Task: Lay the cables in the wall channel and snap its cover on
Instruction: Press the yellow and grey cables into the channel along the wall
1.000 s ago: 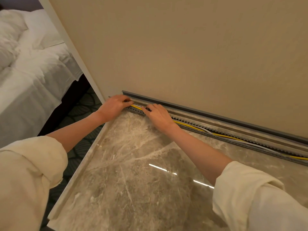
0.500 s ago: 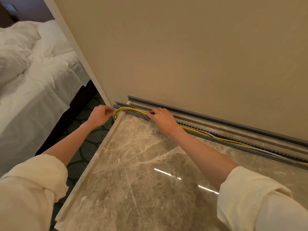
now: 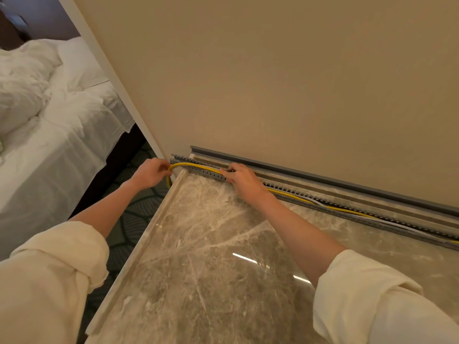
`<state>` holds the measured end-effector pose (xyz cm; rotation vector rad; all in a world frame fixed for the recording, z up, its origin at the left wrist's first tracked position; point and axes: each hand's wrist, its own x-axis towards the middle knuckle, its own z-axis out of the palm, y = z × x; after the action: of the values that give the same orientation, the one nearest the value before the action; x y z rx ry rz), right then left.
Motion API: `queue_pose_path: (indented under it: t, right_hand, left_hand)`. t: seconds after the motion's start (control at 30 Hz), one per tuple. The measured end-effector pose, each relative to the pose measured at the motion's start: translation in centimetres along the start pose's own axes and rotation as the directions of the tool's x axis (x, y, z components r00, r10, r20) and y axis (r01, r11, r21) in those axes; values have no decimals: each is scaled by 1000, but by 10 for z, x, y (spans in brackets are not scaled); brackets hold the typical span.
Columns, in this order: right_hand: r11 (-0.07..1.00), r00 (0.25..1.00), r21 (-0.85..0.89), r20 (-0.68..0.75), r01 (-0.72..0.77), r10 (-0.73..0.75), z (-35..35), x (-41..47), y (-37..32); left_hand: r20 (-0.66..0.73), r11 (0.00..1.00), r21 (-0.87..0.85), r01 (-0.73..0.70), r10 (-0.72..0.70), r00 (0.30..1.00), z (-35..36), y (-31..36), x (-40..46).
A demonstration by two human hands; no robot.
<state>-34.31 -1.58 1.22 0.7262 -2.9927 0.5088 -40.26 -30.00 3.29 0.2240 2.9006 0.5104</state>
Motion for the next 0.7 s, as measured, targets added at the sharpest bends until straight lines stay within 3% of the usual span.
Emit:
queue_pose_path:
  t: [0.2,0.37,0.57,0.7]
  right_hand:
    - [1000,1000,0,-11,1,-1,3,1,1]
    - [998,1000,-52,2,21,-20,3,0,3]
    - [998,999,-47,31,36,-35,4,-1,7]
    - [997,998,-54,42,51,-48,4,1,10]
  left_hand:
    - [30,977,150,-151,148,989,-27,2,5]
    - [51,865,399,-306,312,949,-40,7,14]
    - [177,782,532,-324,271,946,-44,13,27]
    - [191,769,557,-312,247,950,-41,14,28]
